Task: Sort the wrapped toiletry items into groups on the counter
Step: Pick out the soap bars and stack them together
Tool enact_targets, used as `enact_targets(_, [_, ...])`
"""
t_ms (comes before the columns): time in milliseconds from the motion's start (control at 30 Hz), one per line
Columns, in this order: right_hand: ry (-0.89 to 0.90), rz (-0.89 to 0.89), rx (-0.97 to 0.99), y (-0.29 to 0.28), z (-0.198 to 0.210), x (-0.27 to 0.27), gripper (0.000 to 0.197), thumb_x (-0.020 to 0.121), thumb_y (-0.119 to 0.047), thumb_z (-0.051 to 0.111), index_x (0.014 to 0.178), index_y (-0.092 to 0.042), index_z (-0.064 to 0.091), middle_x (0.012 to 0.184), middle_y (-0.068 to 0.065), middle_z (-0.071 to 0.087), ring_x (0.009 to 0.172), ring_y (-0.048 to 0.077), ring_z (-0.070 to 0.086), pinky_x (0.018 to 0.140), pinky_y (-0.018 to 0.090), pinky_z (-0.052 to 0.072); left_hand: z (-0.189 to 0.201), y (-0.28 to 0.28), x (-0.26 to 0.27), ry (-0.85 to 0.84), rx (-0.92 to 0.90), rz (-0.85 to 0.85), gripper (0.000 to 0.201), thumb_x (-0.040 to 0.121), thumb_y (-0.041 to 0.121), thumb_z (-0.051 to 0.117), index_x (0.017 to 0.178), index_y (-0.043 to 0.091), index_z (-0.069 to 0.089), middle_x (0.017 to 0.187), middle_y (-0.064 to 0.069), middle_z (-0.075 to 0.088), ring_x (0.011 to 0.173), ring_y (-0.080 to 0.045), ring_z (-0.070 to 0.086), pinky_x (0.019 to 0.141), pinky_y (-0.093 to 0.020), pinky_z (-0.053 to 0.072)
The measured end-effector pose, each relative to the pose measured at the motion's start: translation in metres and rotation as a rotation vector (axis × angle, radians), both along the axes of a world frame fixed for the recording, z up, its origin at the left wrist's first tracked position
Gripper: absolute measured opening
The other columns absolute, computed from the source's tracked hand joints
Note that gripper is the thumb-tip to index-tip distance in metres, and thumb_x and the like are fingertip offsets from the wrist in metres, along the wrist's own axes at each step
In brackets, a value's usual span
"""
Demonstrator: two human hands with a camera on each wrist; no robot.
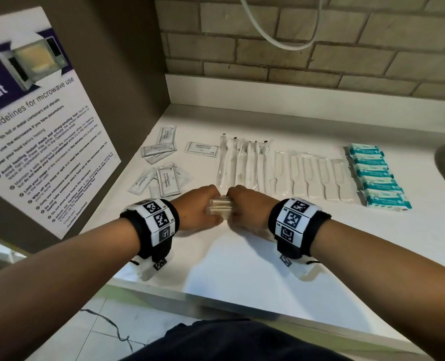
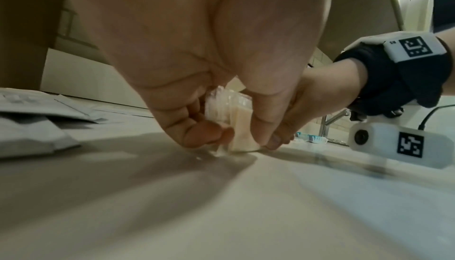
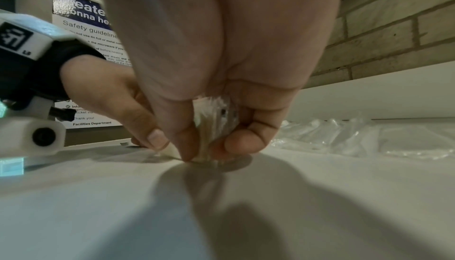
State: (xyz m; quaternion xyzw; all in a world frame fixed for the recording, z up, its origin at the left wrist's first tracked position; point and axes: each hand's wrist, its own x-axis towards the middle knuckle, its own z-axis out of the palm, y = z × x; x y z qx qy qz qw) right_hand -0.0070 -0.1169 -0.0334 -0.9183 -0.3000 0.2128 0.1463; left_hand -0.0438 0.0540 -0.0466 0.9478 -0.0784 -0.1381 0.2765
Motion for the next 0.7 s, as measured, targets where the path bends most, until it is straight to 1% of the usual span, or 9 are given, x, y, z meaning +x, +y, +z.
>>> enact_targets(67, [-0.017,0.001,-0.020,0.000,0.004,0.002,0.023,0.075,-0.024,0.062,0.094,-0.025,0.049,0.086,-0.005,0.055,0.075,0.018,0.058,0.061,0.029,0.044,0.000,0.001,-0.001,-0.009,-0.021,0.009,0.031,0.086,0.028,0.068,0.111,0.022,0.051,0.095,0.007,0.059,0.084,-0.015,0.058,0.065,-0.022,0.040])
enact_targets(133, [-0.060,0.002,-0.053,-0.003,0.008,0.003,0.027,0.069,-0.032,0.064,0.090,-0.032,0.048,0.076,-0.009,0.058,0.069,0.012,0.058,0.056,0.027,0.044,-0.002,-0.001,-0.001,-0.019,-0.045,0.020,0.029,0.086,0.027,0.068,0.111,0.022,0.053,0.095,0.008,0.059,0.083,-0.012,0.059,0.062,-0.017,0.039])
enact_targets(200, [-0.123,0.000,-0.080,-0.006,0.013,0.004,0.028,0.065,-0.040,0.065,0.088,-0.034,0.050,0.074,-0.011,0.060,0.068,0.010,0.059,0.056,0.025,0.045,-0.001,-0.003,0.000,-0.031,-0.064,0.020,0.027,0.086,0.025,0.068,0.109,0.023,0.055,0.094,0.009,0.060,0.082,-0.010,0.058,0.061,-0.012,0.039])
enact_targets(267, [-0.154,0.002,-0.092,-0.008,0.018,0.005,0.028,0.065,-0.044,0.065,0.088,-0.034,0.054,0.076,-0.012,0.061,0.071,0.011,0.059,0.059,0.026,0.046,0.001,-0.003,0.002,-0.038,-0.071,0.020,0.027,0.084,0.023,0.070,0.108,0.022,0.056,0.094,0.008,0.061,0.084,-0.011,0.059,0.062,-0.014,0.040])
enact_targets(367, [-0.110,0.007,-0.088,-0.008,0.020,0.009,0.027,0.066,-0.043,0.067,0.090,-0.033,0.058,0.080,-0.011,0.062,0.075,0.011,0.060,0.063,0.027,0.049,0.002,-0.001,0.001,-0.048,-0.063,-0.002,0.030,0.082,0.025,0.071,0.108,0.024,0.055,0.099,0.006,0.061,0.087,-0.014,0.060,0.068,-0.022,0.043])
enact_targets(467, [-0.050,-0.005,-0.058,-0.005,0.013,0.009,0.025,0.064,-0.039,0.069,0.083,-0.032,0.055,0.079,-0.010,0.061,0.074,0.013,0.061,0.065,0.031,0.054,0.001,0.000,-0.002,-0.030,-0.020,-0.057,0.040,0.082,0.030,0.069,0.117,0.024,0.050,0.108,0.007,0.052,0.093,-0.013,0.057,0.074,-0.024,0.042])
enact_targets(533, [-0.026,-0.018,-0.027,-0.003,0.009,0.007,0.024,0.064,-0.036,0.070,0.081,-0.031,0.054,0.077,-0.010,0.062,0.072,0.013,0.062,0.065,0.033,0.055,0.000,-0.003,-0.003,-0.015,0.005,-0.083,0.034,0.085,0.026,0.064,0.115,0.024,0.048,0.109,0.006,0.047,0.092,-0.014,0.055,0.074,-0.023,0.039])
enact_targets(600, [-0.013,-0.020,-0.011,-0.003,0.010,0.008,0.024,0.064,-0.036,0.071,0.081,-0.030,0.055,0.078,-0.009,0.062,0.071,0.012,0.062,0.065,0.033,0.056,0.003,-0.005,-0.002,-0.015,0.027,-0.085,0.028,0.088,0.021,0.059,0.114,0.021,0.048,0.110,0.003,0.046,0.091,-0.016,0.053,0.073,-0.023,0.037])
enact_targets(700, [-0.014,-0.008,-0.008,-0.002,0.013,0.012,0.029,0.060,-0.039,0.072,0.082,-0.031,0.055,0.079,-0.009,0.062,0.074,0.013,0.063,0.067,0.033,0.056,0.010,-0.005,0.001,-0.019,0.064,-0.116,0.039,0.087,0.023,0.062,0.122,0.016,0.046,0.114,0.003,0.045,0.095,-0.018,0.055,0.076,-0.026,0.041])
